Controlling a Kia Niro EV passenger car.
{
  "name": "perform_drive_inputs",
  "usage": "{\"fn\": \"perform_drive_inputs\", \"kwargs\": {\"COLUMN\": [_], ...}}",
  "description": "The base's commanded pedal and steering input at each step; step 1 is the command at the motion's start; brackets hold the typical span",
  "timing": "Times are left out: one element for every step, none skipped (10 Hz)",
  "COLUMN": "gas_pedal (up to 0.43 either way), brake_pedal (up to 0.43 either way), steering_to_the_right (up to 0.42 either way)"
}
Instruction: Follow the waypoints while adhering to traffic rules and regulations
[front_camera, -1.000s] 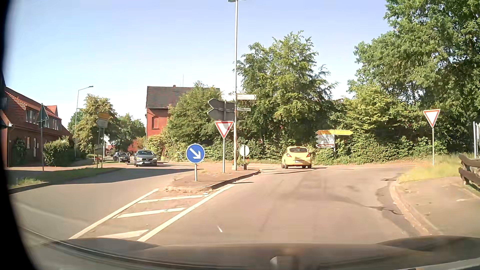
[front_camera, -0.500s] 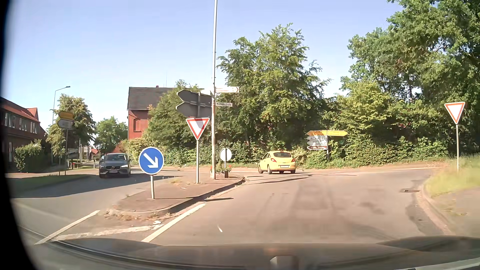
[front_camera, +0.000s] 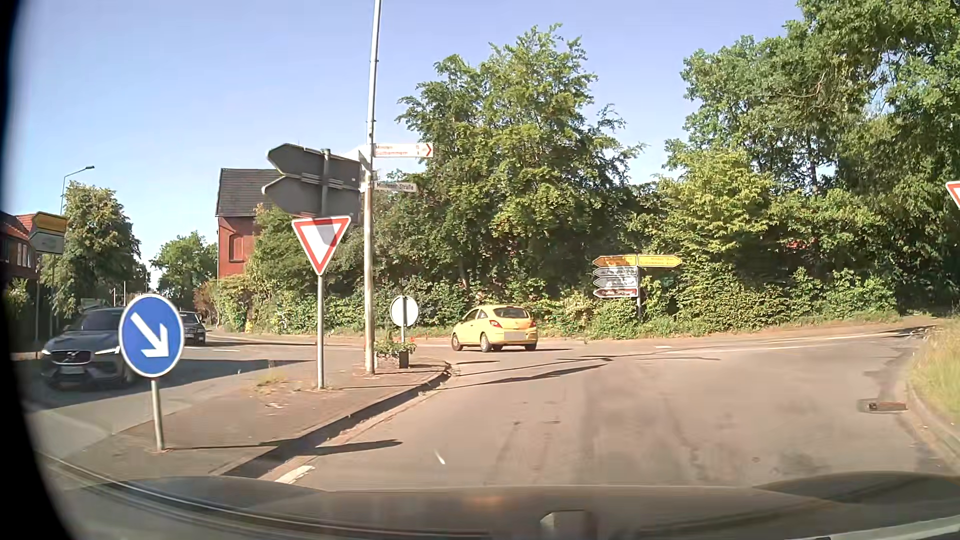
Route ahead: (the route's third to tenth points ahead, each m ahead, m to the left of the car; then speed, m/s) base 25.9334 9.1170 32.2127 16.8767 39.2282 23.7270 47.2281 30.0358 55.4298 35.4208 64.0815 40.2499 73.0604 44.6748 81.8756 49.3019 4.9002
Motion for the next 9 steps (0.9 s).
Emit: {"fn": "perform_drive_inputs", "kwargs": {"gas_pedal": [0.000, 0.000, 0.000, 0.000, 0.000, 0.000, 0.000, 0.000, 0.000], "brake_pedal": [0.012, 0.012, 0.012, 0.012, 0.018, 0.030, 0.049, 0.055, 0.085], "steering_to_the_right": [0.077, 0.077, 0.077, 0.077, 0.078, 0.078, 0.078, 0.080, 0.082]}}
